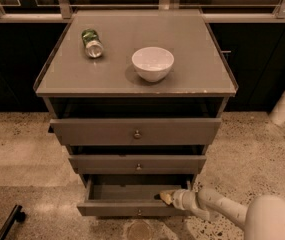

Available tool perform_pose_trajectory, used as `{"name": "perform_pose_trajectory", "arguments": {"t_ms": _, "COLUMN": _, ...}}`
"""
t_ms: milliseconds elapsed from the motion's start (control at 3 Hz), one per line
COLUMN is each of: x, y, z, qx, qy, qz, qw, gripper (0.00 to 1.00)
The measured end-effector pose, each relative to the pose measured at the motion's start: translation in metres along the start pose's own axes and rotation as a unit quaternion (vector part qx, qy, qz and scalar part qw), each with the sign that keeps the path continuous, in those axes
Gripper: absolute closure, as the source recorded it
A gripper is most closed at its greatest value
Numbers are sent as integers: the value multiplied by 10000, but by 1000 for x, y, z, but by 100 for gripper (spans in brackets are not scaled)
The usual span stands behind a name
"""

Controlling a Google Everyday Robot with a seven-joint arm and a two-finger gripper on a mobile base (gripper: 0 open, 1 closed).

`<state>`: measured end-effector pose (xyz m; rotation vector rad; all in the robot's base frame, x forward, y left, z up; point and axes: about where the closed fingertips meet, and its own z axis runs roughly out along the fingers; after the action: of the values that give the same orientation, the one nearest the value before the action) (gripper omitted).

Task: Open bottom drawer

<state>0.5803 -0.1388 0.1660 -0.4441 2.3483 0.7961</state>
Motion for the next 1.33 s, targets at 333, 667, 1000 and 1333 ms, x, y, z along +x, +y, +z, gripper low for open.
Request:
{"name": "perform_pose_trajectory", "arguments": {"t_ms": 333, "x": 0, "y": 0, "z": 0, "qx": 3, "qy": 6, "qz": 3, "qw": 10000, "gripper": 100}}
{"name": "perform_pose_trajectory", "arguments": {"t_ms": 667, "x": 19, "y": 8, "z": -16, "qx": 75, "qy": 176, "qz": 95, "qw": 9998, "gripper": 100}}
{"name": "perform_pose_trajectory", "arguments": {"t_ms": 1000, "x": 32, "y": -3, "z": -56, "qx": 431, "qy": 283, "qz": 184, "qw": 9985, "gripper": 100}}
{"name": "perform_pose_trajectory", "arguments": {"t_ms": 1333, "x": 40, "y": 4, "z": -64, "qx": 413, "qy": 359, "qz": 207, "qw": 9983, "gripper": 100}}
